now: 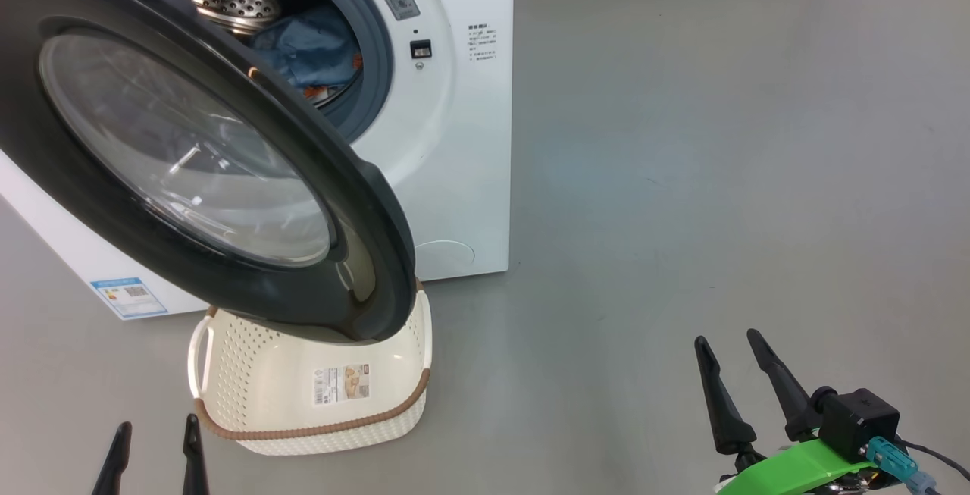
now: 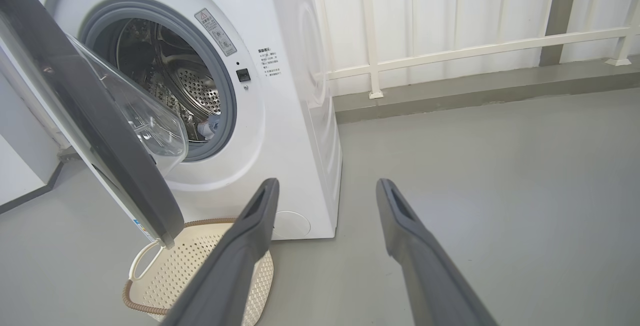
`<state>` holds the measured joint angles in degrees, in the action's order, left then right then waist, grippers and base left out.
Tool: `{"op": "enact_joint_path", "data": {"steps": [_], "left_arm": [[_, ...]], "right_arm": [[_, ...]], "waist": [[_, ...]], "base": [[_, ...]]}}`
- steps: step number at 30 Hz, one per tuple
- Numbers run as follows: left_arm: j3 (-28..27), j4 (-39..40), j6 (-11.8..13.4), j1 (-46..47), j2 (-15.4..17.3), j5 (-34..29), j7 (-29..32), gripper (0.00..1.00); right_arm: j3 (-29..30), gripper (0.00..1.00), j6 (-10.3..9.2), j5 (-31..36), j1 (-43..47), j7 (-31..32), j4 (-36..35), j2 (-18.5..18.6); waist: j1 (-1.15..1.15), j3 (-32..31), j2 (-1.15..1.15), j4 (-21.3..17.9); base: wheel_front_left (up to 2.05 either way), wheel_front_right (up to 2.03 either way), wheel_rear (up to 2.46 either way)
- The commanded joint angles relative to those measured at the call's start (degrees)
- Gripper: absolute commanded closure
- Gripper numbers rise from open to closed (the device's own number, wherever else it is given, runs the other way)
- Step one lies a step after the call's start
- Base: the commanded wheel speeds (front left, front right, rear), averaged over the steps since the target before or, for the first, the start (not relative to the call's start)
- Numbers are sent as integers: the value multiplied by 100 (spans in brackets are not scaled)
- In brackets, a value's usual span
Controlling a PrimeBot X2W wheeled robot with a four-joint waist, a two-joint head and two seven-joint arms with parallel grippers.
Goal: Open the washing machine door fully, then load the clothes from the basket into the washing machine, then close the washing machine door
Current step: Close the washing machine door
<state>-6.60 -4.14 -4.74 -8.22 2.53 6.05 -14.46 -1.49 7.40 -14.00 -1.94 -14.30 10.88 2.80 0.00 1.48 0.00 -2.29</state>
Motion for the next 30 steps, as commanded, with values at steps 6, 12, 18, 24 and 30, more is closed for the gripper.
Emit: {"op": "enact_joint_path", "data": {"steps": [6,12,18,24,30], "left_arm": [[-156,217,95,85,35,-1,-53,0],[-134,220,128,83,35,43,-53,0],[-116,226,110,91,35,52,-53,0],[-114,203,100,102,35,111,-53,0],[-89,186,89,144,35,158,-53,0]], "right_arm": [[-143,0,9,2,-48,-70,-104,8],[-118,0,9,13,-50,-70,-105,8],[-105,0,9,3,-59,-70,-103,8],[-7,100,9,-121,-67,-59,40,8],[93,100,9,-237,-170,-66,-217,8]], "waist": [[0,4,0,1],[0,31,0,5],[0,45,0,7],[0,92,0,19],[0,156,0,73]], "base": [[0,0,0],[0,0,0],[0,0,0],[0,0,0],[0,0,0]]}}
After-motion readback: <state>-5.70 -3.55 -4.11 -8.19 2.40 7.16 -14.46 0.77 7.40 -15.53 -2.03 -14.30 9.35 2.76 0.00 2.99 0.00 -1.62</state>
